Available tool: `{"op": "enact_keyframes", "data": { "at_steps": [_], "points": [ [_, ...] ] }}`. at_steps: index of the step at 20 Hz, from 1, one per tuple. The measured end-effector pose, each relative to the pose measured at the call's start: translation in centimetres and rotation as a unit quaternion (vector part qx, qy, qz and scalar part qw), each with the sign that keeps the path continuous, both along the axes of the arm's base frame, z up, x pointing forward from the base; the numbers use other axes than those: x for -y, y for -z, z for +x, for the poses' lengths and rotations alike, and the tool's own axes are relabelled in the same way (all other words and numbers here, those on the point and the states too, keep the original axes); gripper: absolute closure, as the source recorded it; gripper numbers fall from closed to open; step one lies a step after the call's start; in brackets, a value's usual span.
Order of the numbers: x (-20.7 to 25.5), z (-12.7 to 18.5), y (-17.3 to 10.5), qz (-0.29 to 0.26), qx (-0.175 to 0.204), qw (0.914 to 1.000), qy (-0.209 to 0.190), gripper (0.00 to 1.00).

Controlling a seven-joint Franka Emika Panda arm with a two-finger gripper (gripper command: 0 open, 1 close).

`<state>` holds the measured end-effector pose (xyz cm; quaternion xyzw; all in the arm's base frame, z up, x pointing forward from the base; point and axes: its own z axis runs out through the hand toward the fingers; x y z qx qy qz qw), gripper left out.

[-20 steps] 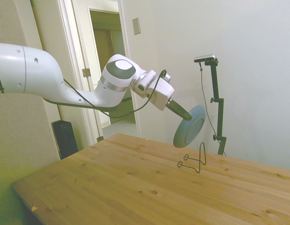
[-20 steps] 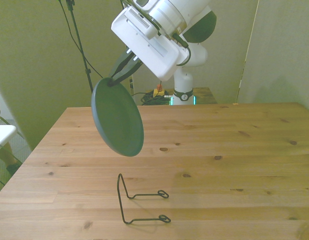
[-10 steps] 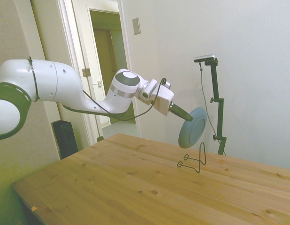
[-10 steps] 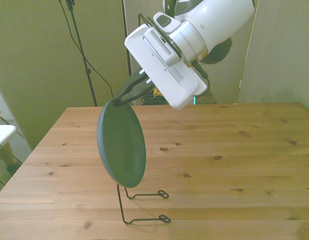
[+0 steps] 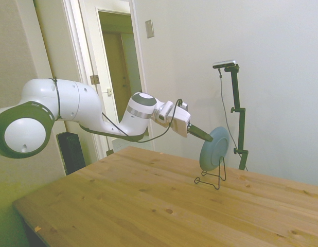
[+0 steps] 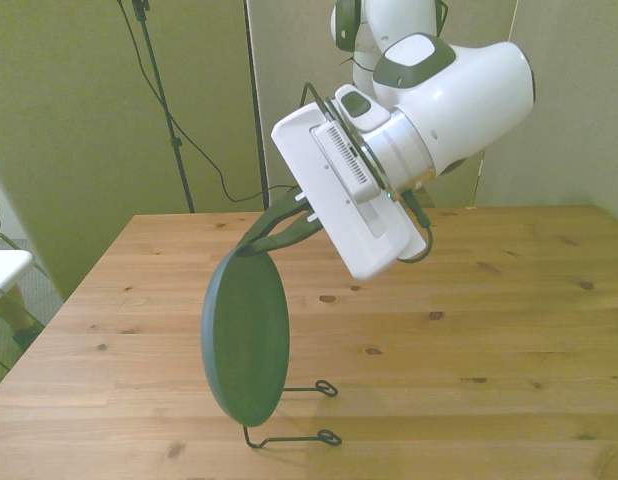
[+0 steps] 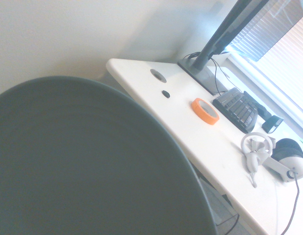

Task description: Load the plate

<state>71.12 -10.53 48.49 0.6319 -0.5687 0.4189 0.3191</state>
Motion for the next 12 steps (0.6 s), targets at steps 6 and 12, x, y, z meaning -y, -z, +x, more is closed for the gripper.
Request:
{"op": "enact_keyframes", "data": {
  "at_steps": [6, 12],
  "points": [
    [-0.5, 0.4, 1.8, -0.014, -0.007, 0.9999, -0.002, 1.0],
    [-0.8, 0.3, 3.4, -0.026, -0.015, 0.9996, -0.001, 1.0]
  ]
}}
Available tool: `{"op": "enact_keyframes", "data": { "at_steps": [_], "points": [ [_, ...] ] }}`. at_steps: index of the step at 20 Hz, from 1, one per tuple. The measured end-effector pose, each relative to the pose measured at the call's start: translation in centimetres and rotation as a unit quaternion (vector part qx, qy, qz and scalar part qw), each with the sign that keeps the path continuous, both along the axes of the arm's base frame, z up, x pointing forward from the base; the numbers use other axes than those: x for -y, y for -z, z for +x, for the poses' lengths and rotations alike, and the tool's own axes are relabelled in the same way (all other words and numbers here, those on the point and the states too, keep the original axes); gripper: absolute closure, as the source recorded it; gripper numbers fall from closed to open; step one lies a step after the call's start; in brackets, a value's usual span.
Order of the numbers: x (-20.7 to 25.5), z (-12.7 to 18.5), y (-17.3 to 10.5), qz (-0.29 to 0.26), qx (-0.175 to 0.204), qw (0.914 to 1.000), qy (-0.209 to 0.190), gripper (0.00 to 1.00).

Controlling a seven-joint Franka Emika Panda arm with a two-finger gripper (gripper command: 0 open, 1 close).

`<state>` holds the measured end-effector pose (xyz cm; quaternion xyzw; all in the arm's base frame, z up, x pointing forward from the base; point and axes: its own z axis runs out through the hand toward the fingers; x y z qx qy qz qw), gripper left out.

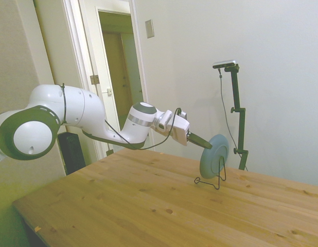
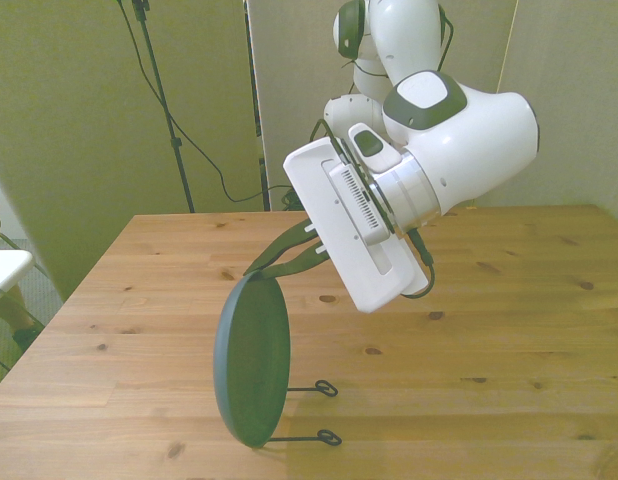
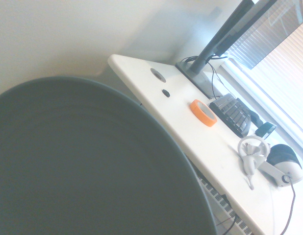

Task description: Load the plate

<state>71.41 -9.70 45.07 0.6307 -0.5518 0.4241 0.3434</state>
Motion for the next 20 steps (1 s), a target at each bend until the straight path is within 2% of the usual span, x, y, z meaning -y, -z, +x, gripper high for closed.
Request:
{"op": "enact_keyframes", "data": {
  "at_steps": [2, 3, 7, 16, 18, 20],
  "points": [
    [0.0, 0.0, 0.3, -0.001, -0.001, 1.0, 0.0, 1.0],
    [0.0, 0.0, 0.4, -0.003, -0.003, 1.0, -0.001, 0.0],
    [-0.1, -0.3, 1.2, -0.017, -0.011, 0.9998, -0.002, 0.0],
    [-0.3, -0.3, 1.3, -0.017, -0.012, 0.9998, -0.002, 0.0],
    [-0.4, -0.3, 0.7, -0.017, -0.007, 0.9998, -0.003, 0.0],
    [-1.1, -0.6, -2.0, -0.012, 0.013, 0.9998, -0.008, 0.0]
  ]
}}
